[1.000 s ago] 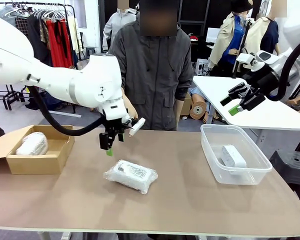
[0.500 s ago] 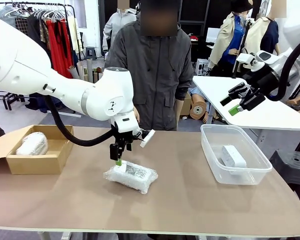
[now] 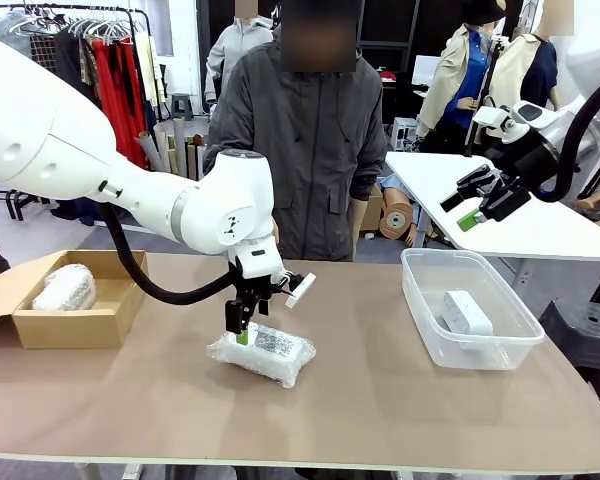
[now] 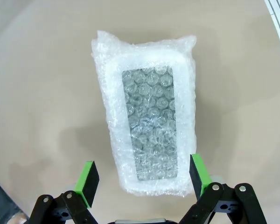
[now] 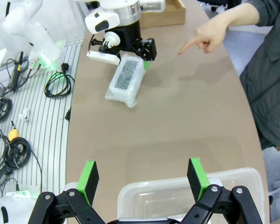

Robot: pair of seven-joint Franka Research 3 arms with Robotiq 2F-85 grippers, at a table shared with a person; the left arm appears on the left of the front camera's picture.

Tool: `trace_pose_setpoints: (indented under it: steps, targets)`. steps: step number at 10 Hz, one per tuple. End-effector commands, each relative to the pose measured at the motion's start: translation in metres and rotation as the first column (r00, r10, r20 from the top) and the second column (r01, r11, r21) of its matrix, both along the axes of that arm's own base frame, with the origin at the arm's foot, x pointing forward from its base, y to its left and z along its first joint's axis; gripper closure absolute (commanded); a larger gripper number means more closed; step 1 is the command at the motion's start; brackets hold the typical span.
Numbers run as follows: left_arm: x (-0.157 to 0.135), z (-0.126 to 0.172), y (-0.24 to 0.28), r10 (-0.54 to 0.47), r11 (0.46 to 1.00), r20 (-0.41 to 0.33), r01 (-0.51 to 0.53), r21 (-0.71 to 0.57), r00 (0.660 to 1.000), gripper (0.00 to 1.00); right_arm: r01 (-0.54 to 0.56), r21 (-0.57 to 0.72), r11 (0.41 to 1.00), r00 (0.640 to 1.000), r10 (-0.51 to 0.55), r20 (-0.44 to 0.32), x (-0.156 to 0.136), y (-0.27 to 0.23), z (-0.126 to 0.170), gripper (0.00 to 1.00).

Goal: Separate and place wrapped and unwrapped clocks.
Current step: Pick up the Digital clock indicated by the person.

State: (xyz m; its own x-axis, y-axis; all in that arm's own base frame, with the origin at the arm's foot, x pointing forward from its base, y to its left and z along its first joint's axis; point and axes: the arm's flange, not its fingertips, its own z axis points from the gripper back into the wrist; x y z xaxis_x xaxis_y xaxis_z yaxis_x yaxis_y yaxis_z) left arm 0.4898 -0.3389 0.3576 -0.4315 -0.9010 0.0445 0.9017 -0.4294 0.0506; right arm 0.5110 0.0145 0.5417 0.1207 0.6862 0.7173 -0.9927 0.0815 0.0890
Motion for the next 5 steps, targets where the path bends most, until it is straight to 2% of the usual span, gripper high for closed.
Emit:
trace_pose_setpoints:
  steps: [1,5]
  targets:
    - [-0.001,-0.005,0.0,0.004,1.0,0.011,-0.004,-0.004,1.0,0.0,0.012,0.001,1.0,1.0,-0.012,-0.009,0.0,0.001,0.002,0.0]
    - [-0.005,-0.017,-0.008,0.013,1.0,-0.05,-0.014,-0.008,0.999,0.0,0.012,0.001,1.0,1.0,-0.012,-0.009,0.0,0.001,0.002,0.0]
